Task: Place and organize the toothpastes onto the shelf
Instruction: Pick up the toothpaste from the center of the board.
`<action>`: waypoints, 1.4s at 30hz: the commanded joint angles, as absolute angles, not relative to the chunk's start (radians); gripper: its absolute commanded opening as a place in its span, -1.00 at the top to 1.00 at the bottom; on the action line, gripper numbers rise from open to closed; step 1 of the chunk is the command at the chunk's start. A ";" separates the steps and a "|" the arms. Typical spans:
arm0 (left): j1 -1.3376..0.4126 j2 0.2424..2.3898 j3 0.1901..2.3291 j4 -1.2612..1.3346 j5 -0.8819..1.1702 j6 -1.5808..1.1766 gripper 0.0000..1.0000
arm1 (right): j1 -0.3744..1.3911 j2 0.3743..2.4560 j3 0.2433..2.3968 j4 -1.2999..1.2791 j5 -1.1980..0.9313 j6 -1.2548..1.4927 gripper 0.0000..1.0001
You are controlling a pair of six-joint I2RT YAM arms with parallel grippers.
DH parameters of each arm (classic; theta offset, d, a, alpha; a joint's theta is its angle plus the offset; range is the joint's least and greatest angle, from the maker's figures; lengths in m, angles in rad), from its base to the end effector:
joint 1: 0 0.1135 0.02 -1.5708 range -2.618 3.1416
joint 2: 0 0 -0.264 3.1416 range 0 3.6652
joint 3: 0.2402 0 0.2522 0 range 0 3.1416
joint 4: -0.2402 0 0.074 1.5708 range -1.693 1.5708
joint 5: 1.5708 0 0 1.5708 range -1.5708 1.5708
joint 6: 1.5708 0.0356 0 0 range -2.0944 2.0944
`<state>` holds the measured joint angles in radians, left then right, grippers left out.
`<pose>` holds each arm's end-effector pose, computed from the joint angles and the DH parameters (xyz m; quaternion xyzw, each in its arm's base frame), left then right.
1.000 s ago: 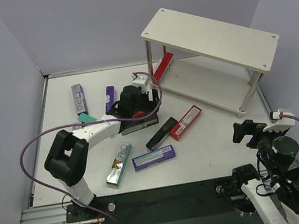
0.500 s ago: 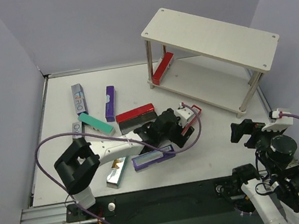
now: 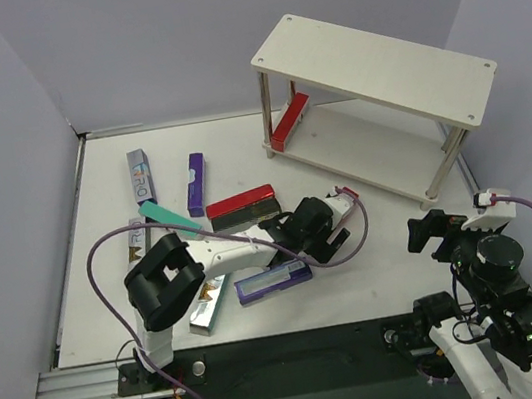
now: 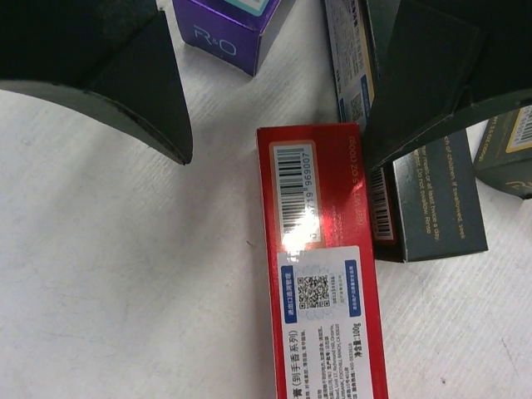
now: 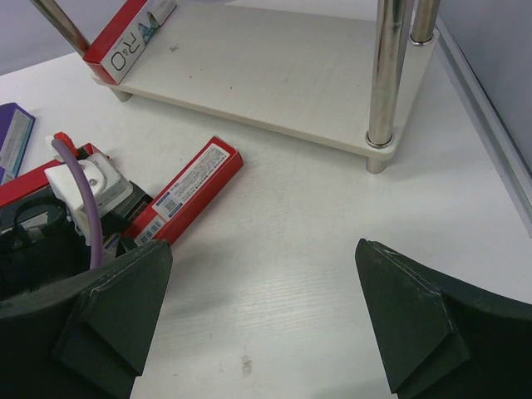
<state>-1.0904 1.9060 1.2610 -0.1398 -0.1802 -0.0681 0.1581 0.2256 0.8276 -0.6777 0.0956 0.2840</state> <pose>0.1978 -0.3658 0.1864 0.4200 0.8193 -0.1392 0.3647 0.0398 0.0029 0.3524 0.0785 0.7290 0.1147 0.6702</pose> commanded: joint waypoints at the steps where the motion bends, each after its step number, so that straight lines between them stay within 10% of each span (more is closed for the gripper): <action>1: -1.086 1.947 1.359 -0.222 -0.215 -0.083 -0.89 | 0.163 0.249 0.821 -0.652 0.092 0.273 -1.00; 23: -1.075 1.996 1.284 -0.095 -0.284 -0.110 -0.80 | 0.163 0.232 0.811 -0.650 0.075 0.270 -1.00; 35: -1.049 1.936 1.180 0.060 -0.198 -0.173 0.01 | 0.163 0.177 0.824 -0.657 0.054 0.233 -1.00; 42: -0.983 1.826 1.127 0.153 -0.060 -0.287 0.11 | 0.163 0.158 0.833 -0.667 0.061 0.181 -1.00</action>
